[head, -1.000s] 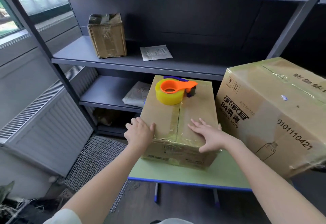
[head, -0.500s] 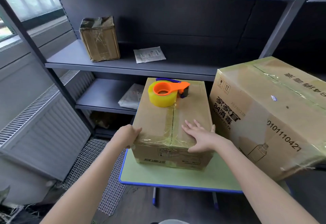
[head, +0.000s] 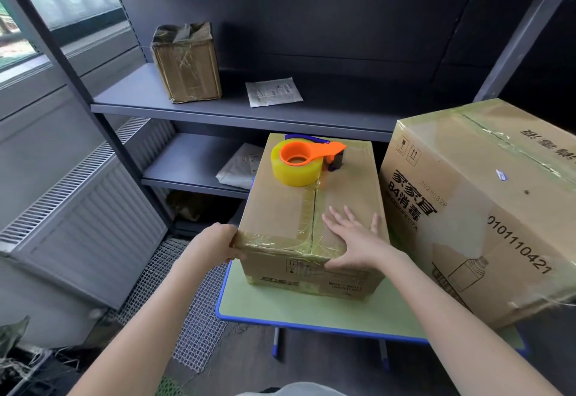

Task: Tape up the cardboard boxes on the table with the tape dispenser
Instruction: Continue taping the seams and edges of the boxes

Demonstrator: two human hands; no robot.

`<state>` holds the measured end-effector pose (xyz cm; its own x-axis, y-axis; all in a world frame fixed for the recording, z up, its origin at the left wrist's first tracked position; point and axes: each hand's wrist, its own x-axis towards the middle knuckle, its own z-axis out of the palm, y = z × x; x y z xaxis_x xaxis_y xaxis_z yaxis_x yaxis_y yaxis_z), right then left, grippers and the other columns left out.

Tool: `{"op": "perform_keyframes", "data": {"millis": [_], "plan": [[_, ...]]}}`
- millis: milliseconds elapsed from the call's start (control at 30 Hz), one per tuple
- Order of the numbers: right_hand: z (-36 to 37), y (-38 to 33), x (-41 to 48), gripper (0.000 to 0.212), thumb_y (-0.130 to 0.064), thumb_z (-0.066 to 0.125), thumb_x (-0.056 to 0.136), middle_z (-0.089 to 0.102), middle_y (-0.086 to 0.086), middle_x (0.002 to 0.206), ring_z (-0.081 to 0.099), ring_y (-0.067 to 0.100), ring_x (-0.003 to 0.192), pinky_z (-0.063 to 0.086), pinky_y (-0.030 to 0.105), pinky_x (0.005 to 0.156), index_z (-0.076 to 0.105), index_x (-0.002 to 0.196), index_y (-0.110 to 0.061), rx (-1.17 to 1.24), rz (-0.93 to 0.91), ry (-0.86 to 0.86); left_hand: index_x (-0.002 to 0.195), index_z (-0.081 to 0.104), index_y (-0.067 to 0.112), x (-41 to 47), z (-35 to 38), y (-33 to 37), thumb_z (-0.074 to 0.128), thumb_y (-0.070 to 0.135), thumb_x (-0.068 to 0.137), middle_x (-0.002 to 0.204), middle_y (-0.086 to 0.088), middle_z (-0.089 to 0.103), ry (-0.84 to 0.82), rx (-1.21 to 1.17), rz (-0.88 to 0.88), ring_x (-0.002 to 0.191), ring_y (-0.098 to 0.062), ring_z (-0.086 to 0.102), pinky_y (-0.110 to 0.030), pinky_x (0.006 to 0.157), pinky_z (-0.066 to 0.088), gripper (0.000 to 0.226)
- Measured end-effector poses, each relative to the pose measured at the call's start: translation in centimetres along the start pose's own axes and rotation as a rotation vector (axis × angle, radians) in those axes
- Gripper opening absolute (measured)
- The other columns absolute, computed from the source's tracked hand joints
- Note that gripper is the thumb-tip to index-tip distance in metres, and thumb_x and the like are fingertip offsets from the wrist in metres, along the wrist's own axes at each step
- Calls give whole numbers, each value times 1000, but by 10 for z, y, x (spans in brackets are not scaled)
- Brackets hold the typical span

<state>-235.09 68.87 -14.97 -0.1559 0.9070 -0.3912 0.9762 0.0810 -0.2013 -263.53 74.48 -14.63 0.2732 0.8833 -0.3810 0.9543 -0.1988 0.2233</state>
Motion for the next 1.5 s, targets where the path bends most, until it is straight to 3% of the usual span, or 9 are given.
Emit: {"op": "perform_keyframes", "data": {"millis": [133, 367, 533, 633, 733, 900, 1100, 1367, 1500], "plan": [[1, 0, 0, 107, -58, 67, 74, -18, -15, 155, -23, 14, 142, -20, 64, 102, -3, 150, -33, 21, 1, 17, 64, 52, 17, 3, 1, -11, 75, 49, 70, 60, 5, 65, 52, 80, 51, 59, -10, 61, -25, 60, 47, 40], [-9, -3, 0, 104, -68, 61, 73, -9, -17, 156, -16, 13, 144, -15, 58, 111, 4, 151, -30, 75, -7, -31, 75, 71, 2, -1, 16, -25, 72, 24, 82, 52, 8, 64, 26, -345, 133, 46, -1, 58, -13, 51, 47, 23], [-40, -26, 18, 66, -58, 47, 90, 40, 1, 148, 39, 22, 133, 37, 41, 107, 44, 140, -14, 184, 60, 106, 86, 72, 4, -1, 19, -33, 58, 18, 92, 61, 11, 62, 22, -337, 239, 53, 5, 57, -14, 59, 48, 21], [-44, -42, 43, 45, -38, 50, 95, 48, 5, 134, 52, 24, 115, 47, 42, 92, 49, 131, -10, 209, 66, 361, 87, 67, 0, 1, 21, -36, 53, 20, 95, 66, 11, 61, 41, -244, 269, 56, 8, 56, -8, 59, 43, 25], [-49, -58, 69, 39, -20, 53, 93, 41, 7, 132, 53, 30, 106, 45, 43, 86, 44, 127, -5, 258, 4, 527, 95, 68, 4, 3, 24, -40, 49, 18, 96, 77, 5, 67, 35, -184, 291, 65, 5, 58, -11, 65, 46, 24], [-62, -76, 113, 66, -21, 56, 92, 28, 12, 148, 38, 31, 131, 40, 45, 100, 22, 147, -6, 248, 15, 348, 104, 66, 10, 10, 18, -45, 40, 8, 92, 96, -1, 72, -17, -144, 238, 83, -9, 65, -24, 81, 51, 29], [-67, -87, 141, 32, -28, 54, 96, 51, 10, 122, 55, 32, 111, 44, 37, 75, 48, 120, -8, 80, 249, 407, 114, 64, 22, 19, 13, -40, 42, 22, 97, 95, 13, 68, 169, -242, 182, 79, -3, 60, -18, 70, 45, 28], [-43, -68, 104, 33, -12, 53, 92, 46, 0, 135, 54, 35, 111, 44, 42, 86, 49, 124, -12, 135, -51, 473, 100, 63, 18, 42, 2, -12, 42, 21, 99, 97, -3, 69, 396, -933, 31, 88, -23, 65, -42, 81, 54, 22], [-27, -62, 74, 42, 2, 58, 85, 49, 8, 138, 56, 34, 113, 44, 39, 92, 53, 126, -4, 144, -337, 423, 93, 63, 13, 50, -29, 23, 19, 50, 100, 95, -14, 68, 236, -1631, -77, 91, -25, 62, -34, 84, 49, 57]]}}
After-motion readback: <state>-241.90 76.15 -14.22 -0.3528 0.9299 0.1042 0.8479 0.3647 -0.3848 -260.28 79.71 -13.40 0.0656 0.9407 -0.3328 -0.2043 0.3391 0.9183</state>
